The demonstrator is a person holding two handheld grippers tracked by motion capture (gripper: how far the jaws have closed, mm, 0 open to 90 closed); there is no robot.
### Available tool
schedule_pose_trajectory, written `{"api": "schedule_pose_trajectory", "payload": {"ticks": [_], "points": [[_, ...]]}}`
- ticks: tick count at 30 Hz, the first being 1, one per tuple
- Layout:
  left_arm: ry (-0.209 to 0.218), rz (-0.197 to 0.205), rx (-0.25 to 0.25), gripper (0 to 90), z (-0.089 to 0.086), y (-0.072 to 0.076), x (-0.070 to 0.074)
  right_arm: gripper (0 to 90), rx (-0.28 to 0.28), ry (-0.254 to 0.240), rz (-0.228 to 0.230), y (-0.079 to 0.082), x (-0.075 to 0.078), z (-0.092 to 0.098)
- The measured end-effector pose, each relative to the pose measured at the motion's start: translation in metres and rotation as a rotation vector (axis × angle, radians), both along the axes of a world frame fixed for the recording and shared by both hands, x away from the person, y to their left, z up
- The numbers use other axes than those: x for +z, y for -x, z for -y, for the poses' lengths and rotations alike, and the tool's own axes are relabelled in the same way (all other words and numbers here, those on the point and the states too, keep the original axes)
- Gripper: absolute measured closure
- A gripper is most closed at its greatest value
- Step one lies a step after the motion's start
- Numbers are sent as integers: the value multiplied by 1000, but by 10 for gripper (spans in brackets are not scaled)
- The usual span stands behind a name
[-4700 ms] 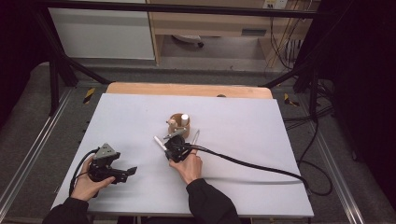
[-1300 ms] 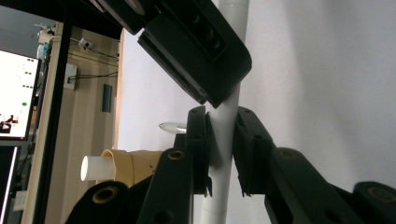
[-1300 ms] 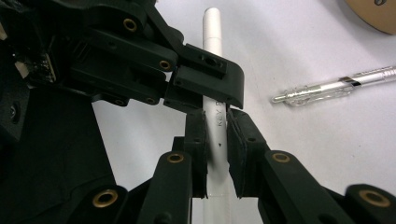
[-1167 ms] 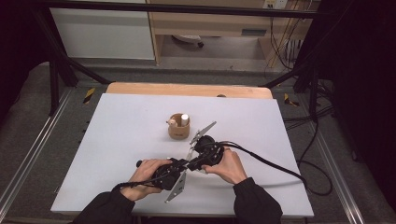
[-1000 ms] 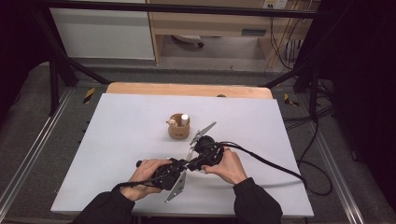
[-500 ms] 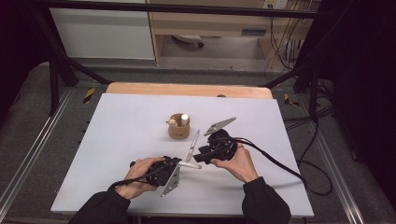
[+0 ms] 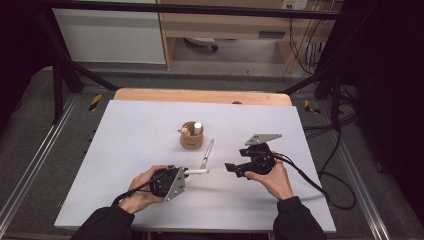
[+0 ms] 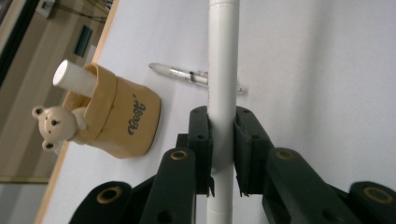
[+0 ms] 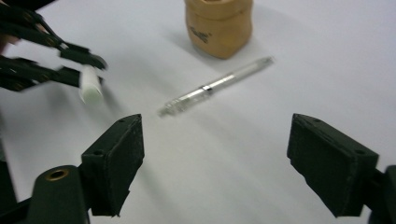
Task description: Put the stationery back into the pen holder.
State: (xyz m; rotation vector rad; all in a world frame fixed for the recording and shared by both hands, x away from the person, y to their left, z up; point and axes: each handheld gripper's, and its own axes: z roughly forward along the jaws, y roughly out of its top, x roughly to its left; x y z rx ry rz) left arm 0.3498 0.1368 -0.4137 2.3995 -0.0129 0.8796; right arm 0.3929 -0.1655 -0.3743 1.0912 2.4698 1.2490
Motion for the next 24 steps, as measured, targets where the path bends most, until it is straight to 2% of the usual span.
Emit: {"api": "schedule_pose_trajectory", "payload": {"ticks": [2,6,12,14,16,21,24], "points": [[31,-18,23,781,-1,-2,2,148,-23,12,22,1,-7,5],[96,-55,77,781,-4,-6,6,101,-57,17,24,4,-20,14],[184,-109,144,781,-10,-14,13,41,-76,48,23,9,-34,27],[216,-131,165,782,-11,-16,16,35,-91,42,32,11,-38,32],[243,-147,178,781,-12,-18,18,22,-101,29,18,12,-42,38],[305,-181,217,781,-15,-22,26,9,-84,16,7,17,-55,53],[359,-199,240,782,-16,-25,30,9,-80,23,-9,19,-60,60]]}}
